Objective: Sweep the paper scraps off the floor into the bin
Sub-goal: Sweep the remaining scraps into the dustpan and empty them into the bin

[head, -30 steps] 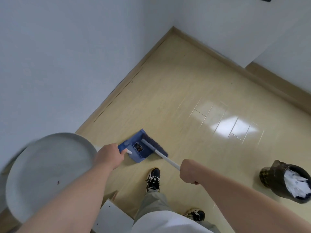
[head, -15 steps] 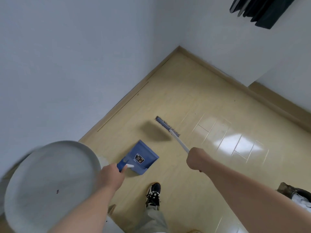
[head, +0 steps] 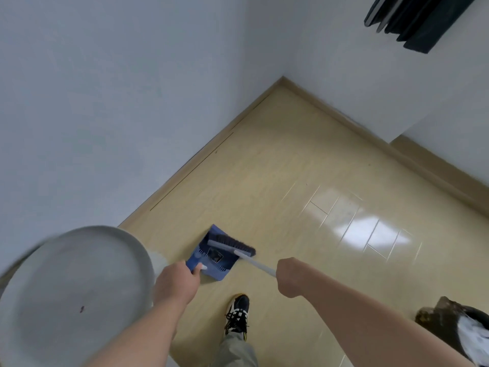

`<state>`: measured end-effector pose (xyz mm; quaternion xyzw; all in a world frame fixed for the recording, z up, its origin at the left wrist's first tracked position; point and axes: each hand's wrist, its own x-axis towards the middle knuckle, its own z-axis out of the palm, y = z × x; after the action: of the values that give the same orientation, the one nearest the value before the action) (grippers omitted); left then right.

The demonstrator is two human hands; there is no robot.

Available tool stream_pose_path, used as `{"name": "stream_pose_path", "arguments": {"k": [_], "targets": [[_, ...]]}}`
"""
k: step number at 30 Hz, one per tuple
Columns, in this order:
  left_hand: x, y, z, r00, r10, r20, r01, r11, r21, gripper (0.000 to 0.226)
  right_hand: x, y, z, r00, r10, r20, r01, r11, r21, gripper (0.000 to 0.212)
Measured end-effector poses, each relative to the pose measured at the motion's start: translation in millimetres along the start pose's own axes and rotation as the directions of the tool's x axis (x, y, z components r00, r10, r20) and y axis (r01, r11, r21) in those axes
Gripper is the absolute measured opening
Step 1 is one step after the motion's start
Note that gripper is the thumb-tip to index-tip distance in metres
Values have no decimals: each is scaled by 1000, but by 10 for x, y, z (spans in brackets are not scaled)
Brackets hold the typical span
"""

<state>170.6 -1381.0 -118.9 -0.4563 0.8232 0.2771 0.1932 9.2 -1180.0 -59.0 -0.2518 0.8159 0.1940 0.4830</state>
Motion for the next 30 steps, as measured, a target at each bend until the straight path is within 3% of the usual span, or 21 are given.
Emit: {"name": "stream_pose_path", "arguments": {"k": [3,6,10,15,20,30], "targets": [[-18,-25,-70,1000,-1,19,2,999,-33,42,-241,198,-68,999,11,-39,-9,999,40,11],[-83,-58,-90,1000,12,-1,-12,999,-34,43,-501,482,-41,998,45,-44,-42,997,67,17],[-172,-1,-99,998,55,-19,-56,998,-17,47,-807,814,180,984,160,-74,-129,940,315,11],[-244,475,-76,984,176,-13,-175,982,74,52,-891,1102,593,928,372,30,-271,615,740,15],[-237,1075,-66,964,266,-2,-264,957,121,40,-888,1294,725,867,491,81,-280,347,895,19],[23,2386,-59,902,431,27,-430,891,148,42,-814,2029,695,779,610,146,-273,121,954,13]]}}
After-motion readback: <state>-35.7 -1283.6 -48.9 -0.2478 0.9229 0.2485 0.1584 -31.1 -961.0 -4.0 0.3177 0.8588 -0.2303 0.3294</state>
